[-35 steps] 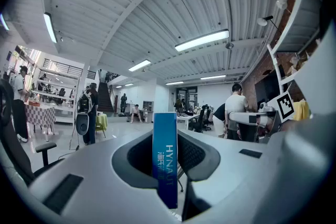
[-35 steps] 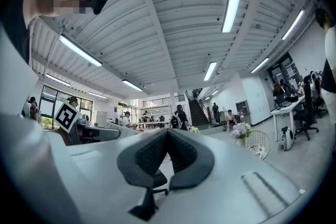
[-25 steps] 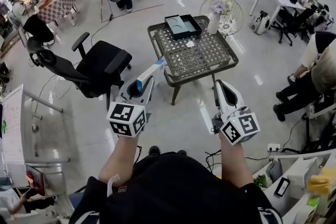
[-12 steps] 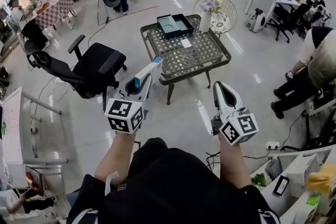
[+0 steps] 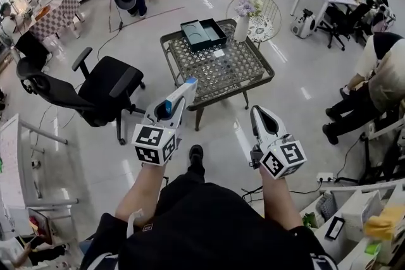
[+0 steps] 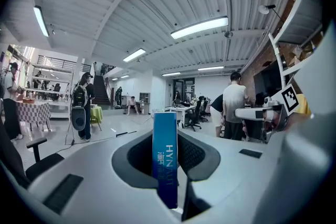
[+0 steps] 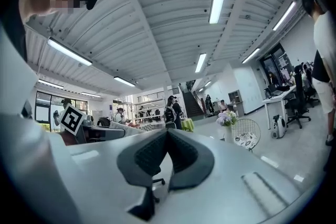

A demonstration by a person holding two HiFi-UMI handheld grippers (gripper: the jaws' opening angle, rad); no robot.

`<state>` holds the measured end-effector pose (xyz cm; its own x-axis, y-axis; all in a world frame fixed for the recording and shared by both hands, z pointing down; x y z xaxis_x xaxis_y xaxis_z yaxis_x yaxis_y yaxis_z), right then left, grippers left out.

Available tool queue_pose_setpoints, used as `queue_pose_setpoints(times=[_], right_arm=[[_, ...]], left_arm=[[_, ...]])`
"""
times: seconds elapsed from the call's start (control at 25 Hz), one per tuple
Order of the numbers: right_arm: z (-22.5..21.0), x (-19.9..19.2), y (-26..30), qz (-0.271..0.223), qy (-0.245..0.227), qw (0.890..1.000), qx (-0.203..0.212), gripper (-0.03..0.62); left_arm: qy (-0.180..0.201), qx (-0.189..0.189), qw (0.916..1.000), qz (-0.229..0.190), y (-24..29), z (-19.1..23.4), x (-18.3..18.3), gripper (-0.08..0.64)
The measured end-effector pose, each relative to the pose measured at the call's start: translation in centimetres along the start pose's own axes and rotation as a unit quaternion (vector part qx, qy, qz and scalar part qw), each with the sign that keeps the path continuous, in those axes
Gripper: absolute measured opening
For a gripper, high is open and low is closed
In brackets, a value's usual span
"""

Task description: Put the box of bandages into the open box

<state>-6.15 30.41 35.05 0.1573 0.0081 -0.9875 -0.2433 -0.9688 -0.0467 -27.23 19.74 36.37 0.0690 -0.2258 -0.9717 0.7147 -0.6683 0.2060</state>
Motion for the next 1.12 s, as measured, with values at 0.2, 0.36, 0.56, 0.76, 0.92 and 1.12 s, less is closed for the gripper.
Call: queue_pose_setpoints(times=[0.2,0.36,0.56,0.76,0.92,1.12], right_arm=[[-3.0,-1.1,3.8,0.025,0.001,1.000,-0.008,0.008],[-6.2,-1.9,7.1,0.039,0.014,0.999,-0.027,0.008],[-8.6,-1.7,12.9,0.044,0.015,0.998,-0.031,0.008],[-9.7,-2.1,18.6,0.052,0.023,0.998,-0.026,0.008],[-10.0,-2.4,21.8,0.056,0.024,0.998,-0.023,0.008],[-10.4,-2.9,24.3,0.070,0.024,0.997,-0.013,0.008]], left_arm=[[-0.010,-0.007,0.9999,0.007,5.3,2.6,0.2,0.081],[-0.021,-0.017,0.9995,0.017,10.0,5.1,0.3,0.081],[-0.023,-0.034,0.9989,0.022,15.2,8.6,1.4,0.081],[-0.025,-0.040,0.9986,0.025,19.4,12.3,2.6,0.081],[-0.020,-0.043,0.9986,0.024,21.2,14.3,3.1,0.082],[-0.034,-0.038,0.9982,0.031,22.5,15.7,2.5,0.081]])
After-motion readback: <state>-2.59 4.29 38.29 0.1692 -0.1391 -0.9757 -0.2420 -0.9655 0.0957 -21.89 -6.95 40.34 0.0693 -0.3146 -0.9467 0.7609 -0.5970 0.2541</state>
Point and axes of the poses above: the fingertips, and each gripper's own axes: y forward along the fingers, z to its left, x out of its top, the point moved 2 cm from there along -y, backward along the fingers, and after that the axes turned 4 degrees about -y, right-handed, at the moved point
